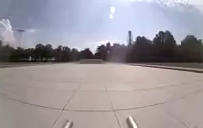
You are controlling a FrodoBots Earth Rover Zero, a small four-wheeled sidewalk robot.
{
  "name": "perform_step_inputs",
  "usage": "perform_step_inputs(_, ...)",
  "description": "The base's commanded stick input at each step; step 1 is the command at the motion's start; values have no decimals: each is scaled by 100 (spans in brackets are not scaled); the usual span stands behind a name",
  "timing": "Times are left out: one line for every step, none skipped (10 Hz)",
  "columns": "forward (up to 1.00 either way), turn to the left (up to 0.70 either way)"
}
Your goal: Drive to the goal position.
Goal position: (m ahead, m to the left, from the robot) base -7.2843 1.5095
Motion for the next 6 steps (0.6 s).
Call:
perform_step_inputs(70, 24)
perform_step_inputs(70, 7)
perform_step_inputs(70, 0)
perform_step_inputs(70, 0)
perform_step_inputs(70, 0)
perform_step_inputs(70, 0)
